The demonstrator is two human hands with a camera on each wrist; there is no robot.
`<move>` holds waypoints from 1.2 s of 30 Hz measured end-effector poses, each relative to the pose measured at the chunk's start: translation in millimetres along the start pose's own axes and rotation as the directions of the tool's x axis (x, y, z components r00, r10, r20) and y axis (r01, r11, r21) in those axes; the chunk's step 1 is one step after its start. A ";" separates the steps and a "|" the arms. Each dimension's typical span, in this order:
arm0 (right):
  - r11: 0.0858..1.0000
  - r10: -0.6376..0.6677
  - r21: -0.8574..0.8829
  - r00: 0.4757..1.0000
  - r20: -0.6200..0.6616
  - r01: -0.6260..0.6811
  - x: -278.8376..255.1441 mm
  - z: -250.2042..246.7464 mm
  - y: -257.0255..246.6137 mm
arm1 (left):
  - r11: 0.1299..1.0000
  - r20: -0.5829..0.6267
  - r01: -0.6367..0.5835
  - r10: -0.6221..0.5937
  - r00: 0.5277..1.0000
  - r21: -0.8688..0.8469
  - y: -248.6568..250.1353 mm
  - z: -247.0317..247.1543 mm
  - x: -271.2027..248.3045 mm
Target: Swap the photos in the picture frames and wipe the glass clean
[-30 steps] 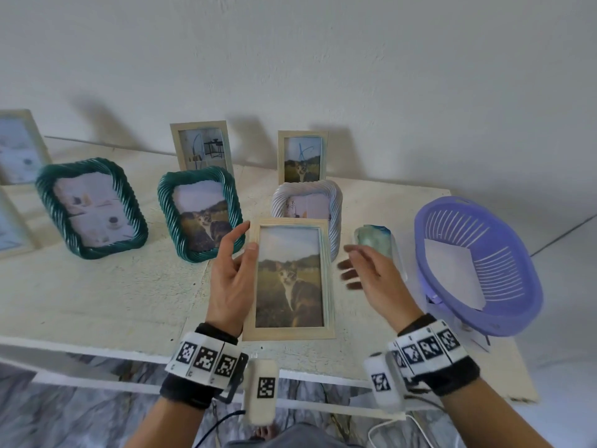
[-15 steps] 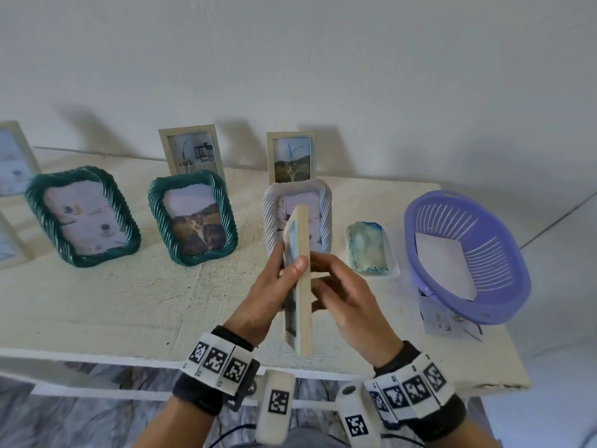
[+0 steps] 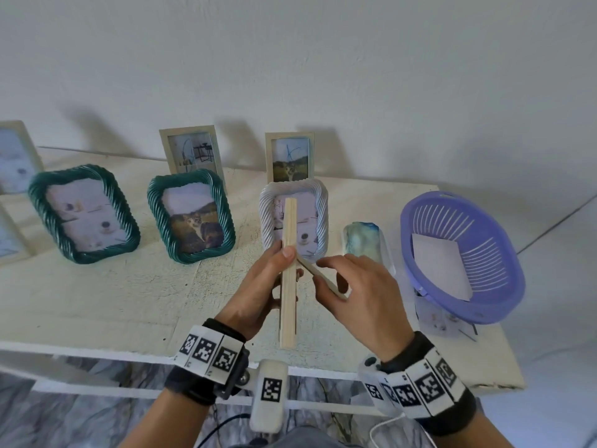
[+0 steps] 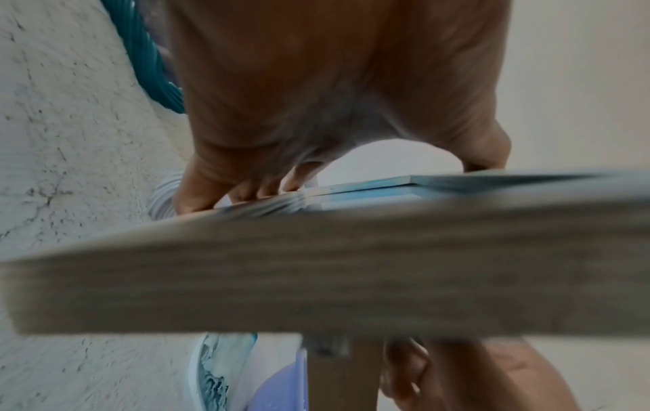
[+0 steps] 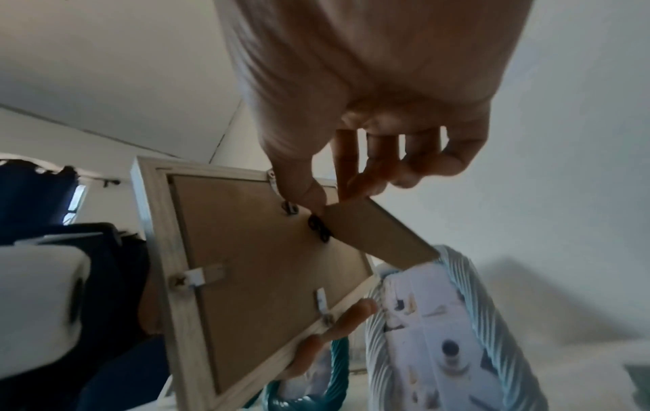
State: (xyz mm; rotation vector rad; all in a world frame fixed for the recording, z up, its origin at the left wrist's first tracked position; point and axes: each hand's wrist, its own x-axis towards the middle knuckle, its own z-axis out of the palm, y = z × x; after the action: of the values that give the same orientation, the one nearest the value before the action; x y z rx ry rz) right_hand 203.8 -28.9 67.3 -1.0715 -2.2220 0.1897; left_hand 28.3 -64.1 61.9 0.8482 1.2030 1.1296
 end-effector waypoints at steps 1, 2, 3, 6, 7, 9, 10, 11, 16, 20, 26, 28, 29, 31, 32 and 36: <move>0.997 0.000 -0.074 1.000 -0.001 0.000 -0.7 -1.2 0.2 | 1.000 -0.020 -0.007 0.007 1.000 0.000 0.1 1.7 0.2; 0.993 0.024 -0.116 1.000 0.003 -0.023 -2.4 -2.1 -1.2 | 1.000 -0.050 -0.018 0.019 0.999 0.006 -0.4 3.6 1.0; 0.992 0.066 -0.109 0.998 0.013 -0.064 -4.3 -1.2 -3.1 | 0.999 -0.079 -0.036 0.038 0.996 0.022 -0.1 6.7 1.0; 0.899 0.279 0.302 0.945 0.169 -0.319 -6.6 1.9 -3.5 | 0.993 -0.153 -0.088 0.099 0.983 0.081 -1.7 14.4 0.9; 0.762 0.367 0.476 0.899 0.240 -0.439 -5.6 0.4 -2.2 | 0.990 -0.180 -0.098 0.114 0.977 0.097 -2.5 14.5 0.3; 0.404 0.508 0.689 0.774 0.378 -0.601 -5.0 -1.7 4.0 | 0.987 -0.227 -0.115 0.139 0.964 0.115 -4.2 11.5 -1.3; 0.280 0.530 0.729 0.734 0.425 -0.625 -5.3 -1.5 8.0 | 0.988 -0.239 -0.111 0.135 0.962 0.111 -4.3 8.9 -2.3; 0.214 0.531 0.741 0.713 0.459 -0.636 -7.0 0.9 13.5 | 0.989 -0.241 -0.105 0.127 0.962 0.101 -1.3 7.5 -4.3; 0.016 0.506 0.757 0.658 0.557 -0.653 -8.5 4.8 16.7 | 1.000 -0.234 0.026 -0.025 0.972 0.003 13.3 -4.4 -9.7; -0.060 0.373 0.737 0.669 0.643 -0.674 -2.1 7.0 8.2 | 0.980 -0.127 0.198 -0.198 0.972 -0.016 22.8 -22.9 -10.2; 0.073 0.286 0.719 0.705 0.649 -0.691 27.1 34.3 -17.9 | 0.972 -0.205 0.235 -0.229 0.952 0.004 39.2 -65.9 -11.9; 0.058 0.250 0.716 0.704 0.664 -0.696 45.2 41.7 -32.1 | 0.976 -0.211 0.218 -0.211 0.955 0.010 50.4 -88.0 -14.1; 0.024 0.230 0.720 0.704 0.671 -0.694 55.2 47.1 -39.8 | 0.980 -0.211 0.199 -0.191 0.959 0.017 57.8 -100.4 -15.8; -0.017 0.187 0.736 0.721 0.668 -0.677 78.4 59.0 -61.7 | 0.987 -0.215 0.154 -0.141 0.966 0.044 76.4 -130.4 -19.2; -0.022 0.166 0.747 0.735 0.658 -0.664 90.1 66.2 -72.8 | 0.989 -0.223 0.135 -0.119 0.967 0.060 87.3 -146.1 -21.1; 0.006 0.113 0.781 0.777 0.620 -0.624 153.1 99.9 -118.3 | 0.987 -0.266 0.059 -0.017 0.964 0.151 134.8 -217.7 -21.1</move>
State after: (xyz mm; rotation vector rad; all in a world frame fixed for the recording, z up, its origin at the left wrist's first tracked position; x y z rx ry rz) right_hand -3.1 21.8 112.1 -0.7444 -1.2842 2.0422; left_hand -212.1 -64.3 152.6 0.8065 1.5403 1.1522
